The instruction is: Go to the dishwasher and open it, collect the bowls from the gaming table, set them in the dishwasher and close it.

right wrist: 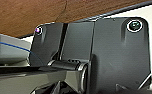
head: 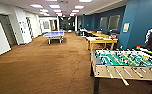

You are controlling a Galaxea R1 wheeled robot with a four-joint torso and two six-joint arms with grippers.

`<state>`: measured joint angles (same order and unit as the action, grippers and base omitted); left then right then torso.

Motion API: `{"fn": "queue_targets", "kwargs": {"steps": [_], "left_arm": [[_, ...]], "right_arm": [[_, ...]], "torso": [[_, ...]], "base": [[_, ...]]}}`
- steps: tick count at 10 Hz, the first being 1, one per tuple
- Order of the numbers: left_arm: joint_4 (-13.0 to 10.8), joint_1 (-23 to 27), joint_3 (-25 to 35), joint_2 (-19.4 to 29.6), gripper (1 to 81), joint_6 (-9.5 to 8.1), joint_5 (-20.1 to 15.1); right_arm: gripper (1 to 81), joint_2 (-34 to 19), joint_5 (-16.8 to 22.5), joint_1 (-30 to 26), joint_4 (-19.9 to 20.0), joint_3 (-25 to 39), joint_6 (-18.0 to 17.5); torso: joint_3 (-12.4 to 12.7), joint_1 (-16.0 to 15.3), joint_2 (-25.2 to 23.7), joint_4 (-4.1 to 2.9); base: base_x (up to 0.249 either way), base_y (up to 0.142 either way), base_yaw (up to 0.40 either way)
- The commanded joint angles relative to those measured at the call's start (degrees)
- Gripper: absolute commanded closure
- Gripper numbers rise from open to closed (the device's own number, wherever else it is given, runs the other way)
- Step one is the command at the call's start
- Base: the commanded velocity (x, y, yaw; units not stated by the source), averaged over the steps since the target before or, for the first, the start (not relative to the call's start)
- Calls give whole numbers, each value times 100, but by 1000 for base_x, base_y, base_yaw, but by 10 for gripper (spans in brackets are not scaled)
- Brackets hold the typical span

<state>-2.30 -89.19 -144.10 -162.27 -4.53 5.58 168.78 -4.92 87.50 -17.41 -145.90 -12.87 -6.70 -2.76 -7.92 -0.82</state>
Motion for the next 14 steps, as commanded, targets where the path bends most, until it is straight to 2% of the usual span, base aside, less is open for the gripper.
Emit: {"fn": "queue_targets", "kwargs": {"steps": [1,6,14], "left_arm": [[37,230,5,71,10,5,-312],[63,230,5,71,10,5,-312],[72,230,5,71,10,5,-321]], "right_arm": [[10,-8,220,-264,-105,27,22],[10,0,220,-255,-105,27,22],[10,9,228,-263,-105,27,22]], "torso": [[0,0,0,0],[0,-2,0,0],[0,2,0,0]], "base": [[140,73,0],[140,76,0],[129,0,0]]}}
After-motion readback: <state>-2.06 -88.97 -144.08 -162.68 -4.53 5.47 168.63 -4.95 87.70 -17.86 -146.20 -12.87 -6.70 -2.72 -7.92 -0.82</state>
